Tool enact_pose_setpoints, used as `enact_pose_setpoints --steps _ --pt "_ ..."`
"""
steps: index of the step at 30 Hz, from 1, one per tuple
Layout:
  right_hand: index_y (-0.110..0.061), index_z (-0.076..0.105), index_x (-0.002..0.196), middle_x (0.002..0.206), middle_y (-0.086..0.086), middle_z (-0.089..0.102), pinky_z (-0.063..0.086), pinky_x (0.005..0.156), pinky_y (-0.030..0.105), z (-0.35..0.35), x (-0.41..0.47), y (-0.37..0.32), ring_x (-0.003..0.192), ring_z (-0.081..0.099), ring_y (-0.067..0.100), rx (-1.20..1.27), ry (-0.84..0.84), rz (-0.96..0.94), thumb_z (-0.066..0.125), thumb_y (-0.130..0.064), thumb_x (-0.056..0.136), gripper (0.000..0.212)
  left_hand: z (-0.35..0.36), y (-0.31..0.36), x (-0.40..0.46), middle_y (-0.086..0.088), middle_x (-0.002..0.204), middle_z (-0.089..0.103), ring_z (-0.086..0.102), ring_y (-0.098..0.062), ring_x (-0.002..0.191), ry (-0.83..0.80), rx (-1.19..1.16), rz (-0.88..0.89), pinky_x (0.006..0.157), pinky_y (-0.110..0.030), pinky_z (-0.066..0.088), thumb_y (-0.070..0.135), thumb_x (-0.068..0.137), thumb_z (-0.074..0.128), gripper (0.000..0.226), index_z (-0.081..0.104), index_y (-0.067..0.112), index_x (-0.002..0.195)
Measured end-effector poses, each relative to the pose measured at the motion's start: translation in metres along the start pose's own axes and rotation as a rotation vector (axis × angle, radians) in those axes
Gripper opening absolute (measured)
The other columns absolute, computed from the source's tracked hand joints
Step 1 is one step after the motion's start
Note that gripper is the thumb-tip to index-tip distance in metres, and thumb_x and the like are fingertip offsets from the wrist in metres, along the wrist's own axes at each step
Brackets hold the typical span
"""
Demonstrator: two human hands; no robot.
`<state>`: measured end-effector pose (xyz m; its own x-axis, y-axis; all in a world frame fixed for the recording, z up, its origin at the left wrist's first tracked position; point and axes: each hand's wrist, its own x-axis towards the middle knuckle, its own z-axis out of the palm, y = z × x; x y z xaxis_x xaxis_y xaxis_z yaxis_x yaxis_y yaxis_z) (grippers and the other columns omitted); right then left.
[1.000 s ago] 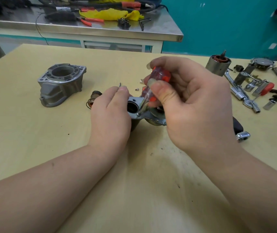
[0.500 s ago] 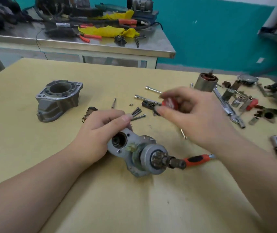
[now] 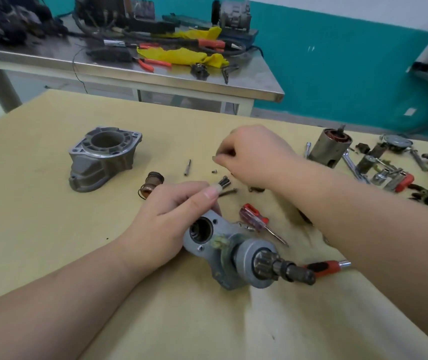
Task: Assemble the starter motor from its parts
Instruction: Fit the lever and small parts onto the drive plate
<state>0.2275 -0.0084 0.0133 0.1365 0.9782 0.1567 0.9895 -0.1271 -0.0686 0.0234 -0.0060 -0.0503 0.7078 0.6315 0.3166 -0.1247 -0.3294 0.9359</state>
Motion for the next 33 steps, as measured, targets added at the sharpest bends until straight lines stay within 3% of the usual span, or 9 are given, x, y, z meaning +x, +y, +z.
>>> enact_pose_setpoints --steps 4,9,13,15,17,19,22,29,33 --pt "-0.027 0.073 0.120 0.108 -0.002 0.073 0.058 0.076 0.037 0.012 0.038 -0.006 0.097 0.067 0.024 -0.178 -0.177 -0.026 0.071 -0.050 0.092 0.037 0.000 0.000 -0.001 -0.023 0.070 0.064 0.057 -0.036 0.066 0.003 -0.009 -0.011 0.062 -0.037 0.044 0.048 0.103 0.053 0.057 0.071 0.000 0.079" --pt "-0.026 0.071 0.116 0.101 -0.001 0.069 0.054 0.069 0.035 0.030 0.047 0.000 0.090 0.064 0.024 -0.197 -0.202 -0.010 0.068 -0.041 0.096 0.026 0.000 0.001 0.000 -0.024 0.071 0.064 0.057 -0.038 0.068 -0.003 -0.018 -0.018 0.061 -0.042 0.044 0.054 0.101 0.050 0.060 0.070 0.002 0.077" --pt "-0.025 0.073 0.113 0.103 -0.003 0.070 0.057 0.079 0.036 0.030 0.040 0.002 0.093 0.065 0.022 -0.101 -0.155 0.008 0.064 -0.038 0.099 0.020 0.001 0.001 0.001 -0.025 0.072 0.064 0.058 -0.041 0.070 0.004 -0.030 -0.028 0.062 -0.047 0.045 0.053 0.101 0.050 0.061 0.070 0.000 0.079" --pt "-0.025 0.073 0.100 0.091 -0.009 0.071 0.058 0.078 0.033 0.019 0.031 0.003 0.086 0.068 0.014 0.085 -0.061 0.024 0.067 -0.034 0.097 0.011 0.002 0.002 0.001 -0.026 0.074 0.067 0.061 -0.041 0.070 0.008 -0.057 -0.061 0.064 -0.044 0.048 0.054 0.102 0.051 0.062 0.072 0.000 0.079" --pt "-0.021 0.073 0.086 0.073 -0.007 0.075 0.056 0.059 0.025 0.003 0.012 0.001 0.065 0.070 0.005 0.461 0.016 0.082 0.075 -0.027 0.092 0.009 0.002 0.002 0.002 -0.025 0.074 0.071 0.065 -0.031 0.067 0.016 -0.098 -0.100 0.064 -0.037 0.051 0.052 0.106 0.053 0.063 0.075 0.000 0.077" --pt "-0.017 0.074 0.088 0.068 0.000 0.076 0.051 0.048 0.023 -0.010 -0.018 -0.003 0.053 0.067 0.009 0.817 0.035 0.105 0.080 -0.019 0.088 0.006 0.004 0.003 0.004 -0.020 0.072 0.075 0.069 -0.021 0.066 0.046 -0.129 -0.133 0.063 -0.027 0.054 0.051 0.109 0.052 0.066 0.078 0.000 0.075" --pt "-0.012 0.075 0.088 0.069 0.006 0.073 0.049 0.050 0.026 -0.014 -0.066 -0.006 0.056 0.061 0.018 1.123 0.046 0.059 0.080 -0.003 0.085 0.011 0.006 0.005 0.010 -0.015 0.073 0.079 0.075 -0.020 0.068 0.096 -0.137 -0.203 0.068 -0.020 0.058 0.052 0.108 0.048 0.068 0.082 0.005 0.072" --pt "-0.013 0.083 0.087 0.065 0.007 0.073 0.053 0.060 0.025 -0.007 -0.118 -0.009 0.055 0.061 0.014 1.210 0.041 0.071 0.082 -0.002 0.083 0.012 0.006 0.005 0.019 -0.008 0.065 0.076 0.067 -0.010 0.056 0.092 -0.100 -0.289 0.057 -0.013 0.049 0.061 0.106 0.049 0.069 0.082 0.017 0.064" --pt "-0.013 0.083 0.085 0.072 0.008 0.076 0.055 0.064 0.024 -0.004 -0.114 -0.007 0.064 0.067 0.015 1.174 -0.037 0.080 0.080 -0.004 0.085 0.010 0.007 0.003 0.020 -0.012 0.065 0.076 0.068 -0.014 0.059 0.128 -0.097 -0.302 0.068 -0.027 0.051 0.070 0.095 0.052 0.068 0.083 0.017 0.066"
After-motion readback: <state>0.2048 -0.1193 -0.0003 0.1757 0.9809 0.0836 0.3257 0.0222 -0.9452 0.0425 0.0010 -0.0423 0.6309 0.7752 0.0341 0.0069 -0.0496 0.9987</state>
